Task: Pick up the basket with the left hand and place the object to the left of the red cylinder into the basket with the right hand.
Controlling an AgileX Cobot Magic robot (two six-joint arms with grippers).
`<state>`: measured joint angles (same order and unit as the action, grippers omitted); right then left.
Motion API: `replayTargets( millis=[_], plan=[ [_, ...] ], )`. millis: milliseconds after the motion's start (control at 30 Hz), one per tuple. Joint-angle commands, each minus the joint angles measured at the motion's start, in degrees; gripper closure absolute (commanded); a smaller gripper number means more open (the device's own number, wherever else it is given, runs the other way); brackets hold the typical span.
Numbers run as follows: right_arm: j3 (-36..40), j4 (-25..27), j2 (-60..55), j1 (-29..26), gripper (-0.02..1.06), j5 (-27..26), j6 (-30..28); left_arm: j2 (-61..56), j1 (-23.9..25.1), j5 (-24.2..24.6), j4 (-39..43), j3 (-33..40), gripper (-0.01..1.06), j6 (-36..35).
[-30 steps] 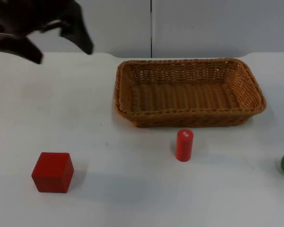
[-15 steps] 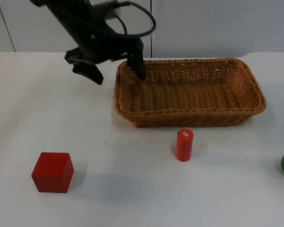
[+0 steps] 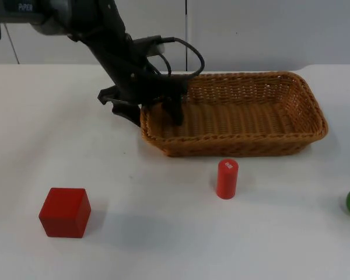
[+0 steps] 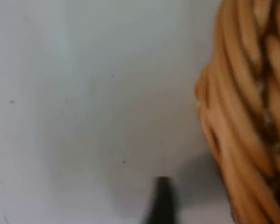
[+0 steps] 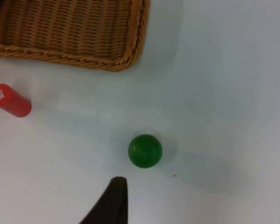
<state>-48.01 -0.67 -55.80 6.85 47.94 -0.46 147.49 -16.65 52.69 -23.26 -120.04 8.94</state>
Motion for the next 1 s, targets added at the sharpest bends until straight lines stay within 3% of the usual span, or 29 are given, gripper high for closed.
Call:
replayTargets(
  millis=[0, 100, 133, 200, 367, 633, 733, 967],
  plan=[
    [-0.46, -0.25, 0.06, -0.34, -0.01, -0.77, 0.04, -0.09, -0.32, -0.07, -0.31, -0.31, 0.56, -0.40],
    [-0.46, -0.25, 0.06, -0.34, -0.01, -0.90, 0.04, -0.09, -0.32, -2.04, -2.06, -0.31, 0.88, -2.10],
    [-0.46, -0.25, 0.06, -0.34, -0.01, -0.90, 0.04, -0.09, -0.32, -2.04, -2.06, -0.31, 0.88, -2.10],
    [-0.46, -0.25, 0.06, -0.34, -0.01, -0.90, 0.04, -0.09, 0.05, -4.16, -2.18, -0.31, 1.06, -5.44],
    [-0.46, -0.25, 0.06, -0.34, -0.01, -0.75, 0.04, -0.09, 0.05, -7.16, -2.66, -0.31, 1.05, -8.94],
    [-0.46, -0.60, 0.06, -0.34, -0.01, -0.64, -0.17, -2.46, 0.05, -5.95, -5.02, -0.31, 1.05, -9.93],
    [-0.46, -0.60, 0.06, -0.34, -0.01, -0.64, -0.17, -4.10, 0.75, -2.83, -5.66, -1.97, 1.05, -10.34],
    [-0.10, -0.60, 0.06, -0.34, -0.01, 0.56, -0.42, -9.46, 3.47, 15.84, -6.19, -15.68, 1.05, -14.42]
  ],
)
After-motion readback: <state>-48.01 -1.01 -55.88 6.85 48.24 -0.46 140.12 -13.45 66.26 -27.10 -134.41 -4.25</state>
